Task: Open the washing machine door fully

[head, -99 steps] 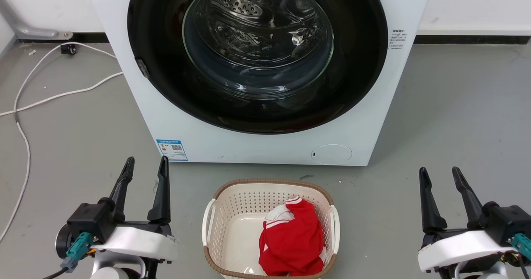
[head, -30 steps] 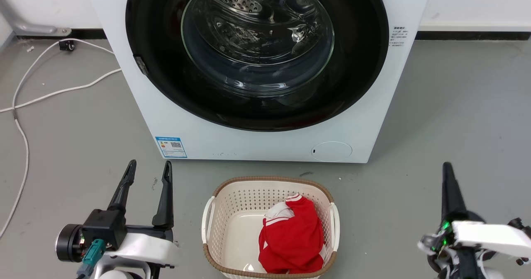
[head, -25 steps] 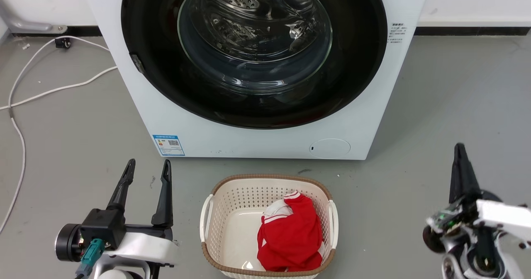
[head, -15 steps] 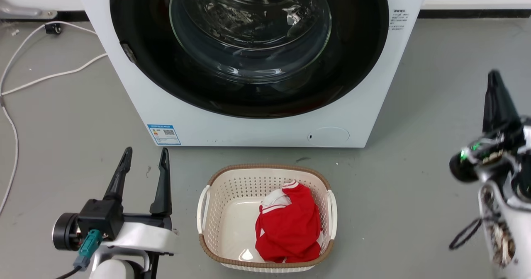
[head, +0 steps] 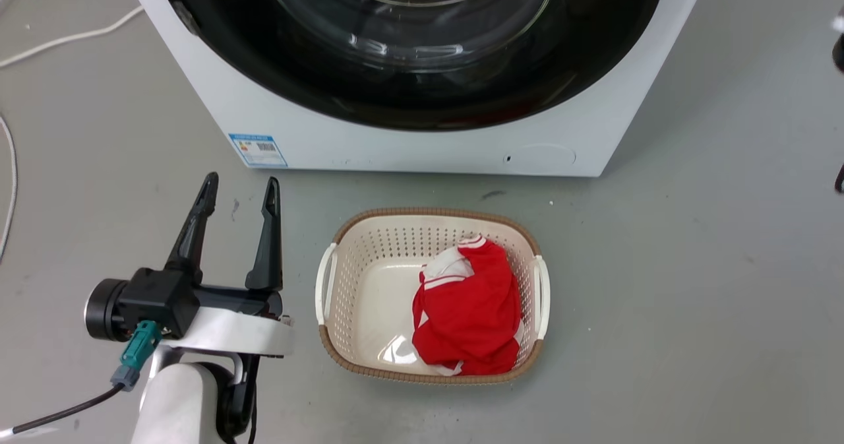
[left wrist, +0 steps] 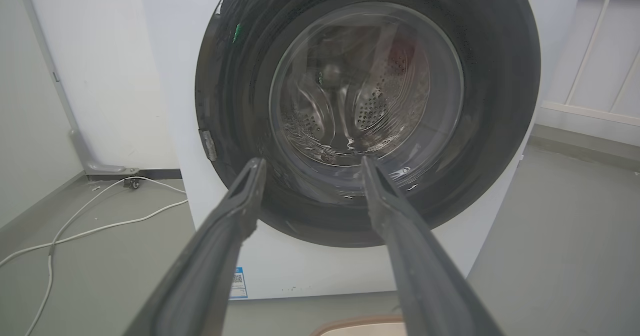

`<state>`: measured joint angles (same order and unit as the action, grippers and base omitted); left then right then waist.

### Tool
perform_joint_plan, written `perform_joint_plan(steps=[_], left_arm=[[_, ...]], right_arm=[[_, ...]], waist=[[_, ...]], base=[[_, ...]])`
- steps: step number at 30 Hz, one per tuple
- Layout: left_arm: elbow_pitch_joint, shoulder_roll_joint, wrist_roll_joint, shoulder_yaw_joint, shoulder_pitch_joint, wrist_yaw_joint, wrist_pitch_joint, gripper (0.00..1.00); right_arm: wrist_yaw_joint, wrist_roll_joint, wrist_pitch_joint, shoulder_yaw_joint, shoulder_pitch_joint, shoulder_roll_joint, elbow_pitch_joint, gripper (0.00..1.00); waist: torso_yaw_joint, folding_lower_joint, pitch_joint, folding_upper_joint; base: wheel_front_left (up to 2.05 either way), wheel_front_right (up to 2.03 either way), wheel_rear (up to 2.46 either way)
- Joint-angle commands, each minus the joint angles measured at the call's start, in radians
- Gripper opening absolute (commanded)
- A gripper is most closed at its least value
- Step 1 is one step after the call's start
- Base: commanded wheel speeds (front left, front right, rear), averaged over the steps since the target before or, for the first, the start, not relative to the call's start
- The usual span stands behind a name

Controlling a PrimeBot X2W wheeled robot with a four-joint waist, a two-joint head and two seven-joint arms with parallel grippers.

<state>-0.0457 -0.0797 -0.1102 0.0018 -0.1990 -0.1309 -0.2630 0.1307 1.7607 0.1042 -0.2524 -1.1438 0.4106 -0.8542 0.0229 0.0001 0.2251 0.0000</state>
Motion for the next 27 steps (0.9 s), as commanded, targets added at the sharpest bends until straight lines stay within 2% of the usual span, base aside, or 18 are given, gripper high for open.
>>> perform_joint_plan(steps=[1,7,13,27], left_arm=[[0.001,-0.001,-0.004,0.000,-0.015,0.000,-0.003,1.00],[0.011,-0.003,-0.006,-0.010,-0.057,0.000,-0.003,1.00],[0.023,-0.004,-0.009,-0.015,-0.088,0.000,-0.003,1.00],[0.037,-0.002,-0.010,-0.021,-0.127,0.000,-0.003,1.00]], right_arm=[[0.000,-0.006,0.023,-0.019,-0.042,-0.001,-0.031,0.00],[0.000,-0.059,0.166,-0.134,-0.248,-0.033,-0.214,0.00],[0.000,-0.122,0.252,-0.216,-0.384,-0.076,-0.341,0.00],[0.000,-0.171,0.291,-0.264,-0.487,-0.114,-0.431,0.00]], waist=[[0.009,-0.0001,0.033,0.0000],[0.020,-0.0001,0.093,0.0000],[0.032,-0.0001,0.142,0.0000],[0.050,-0.0001,0.218,0.0000]], base=[[0.00,0.00,0.00],[0.00,0.00,0.00],[0.00,0.00,0.00],[0.00,0.00,0.00]])
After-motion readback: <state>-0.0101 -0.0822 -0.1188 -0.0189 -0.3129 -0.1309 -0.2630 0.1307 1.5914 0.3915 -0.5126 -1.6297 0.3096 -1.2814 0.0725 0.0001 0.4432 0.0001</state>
